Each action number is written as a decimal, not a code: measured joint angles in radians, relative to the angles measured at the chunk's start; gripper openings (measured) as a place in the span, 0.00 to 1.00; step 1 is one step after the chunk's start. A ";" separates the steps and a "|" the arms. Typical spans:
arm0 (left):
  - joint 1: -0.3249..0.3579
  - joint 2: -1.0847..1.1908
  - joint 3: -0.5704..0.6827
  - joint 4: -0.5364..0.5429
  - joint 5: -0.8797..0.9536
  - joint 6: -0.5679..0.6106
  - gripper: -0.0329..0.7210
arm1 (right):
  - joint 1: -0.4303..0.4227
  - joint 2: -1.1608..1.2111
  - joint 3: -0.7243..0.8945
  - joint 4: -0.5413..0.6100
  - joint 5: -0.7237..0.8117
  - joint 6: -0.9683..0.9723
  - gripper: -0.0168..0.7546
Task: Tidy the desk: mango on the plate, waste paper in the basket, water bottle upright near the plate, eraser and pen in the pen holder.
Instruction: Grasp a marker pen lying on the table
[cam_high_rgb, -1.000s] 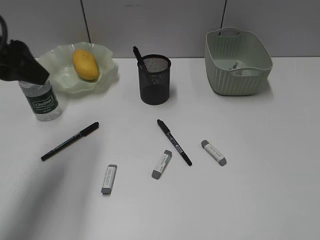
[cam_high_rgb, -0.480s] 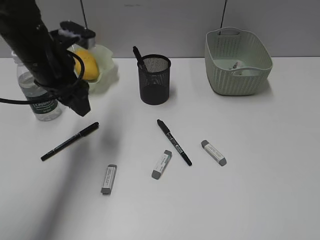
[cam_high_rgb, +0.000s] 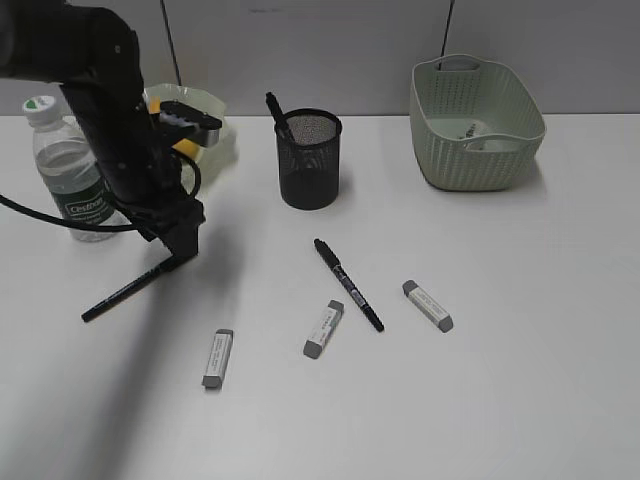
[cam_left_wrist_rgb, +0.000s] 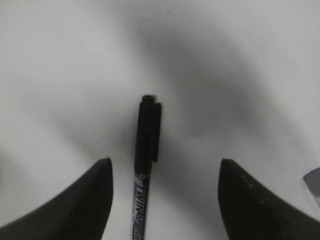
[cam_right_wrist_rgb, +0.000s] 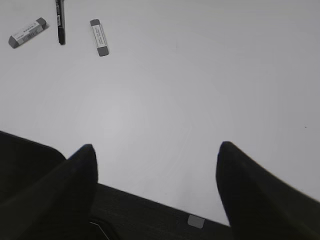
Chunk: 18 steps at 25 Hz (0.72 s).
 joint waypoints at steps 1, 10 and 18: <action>0.000 0.015 -0.017 0.003 0.015 0.000 0.71 | 0.000 0.000 0.000 0.000 0.000 0.000 0.78; 0.000 0.090 -0.053 0.052 0.039 0.008 0.69 | 0.000 0.000 0.000 0.000 0.000 0.000 0.78; 0.000 0.114 -0.057 0.055 0.019 0.013 0.60 | 0.000 0.000 0.000 0.000 0.000 0.000 0.78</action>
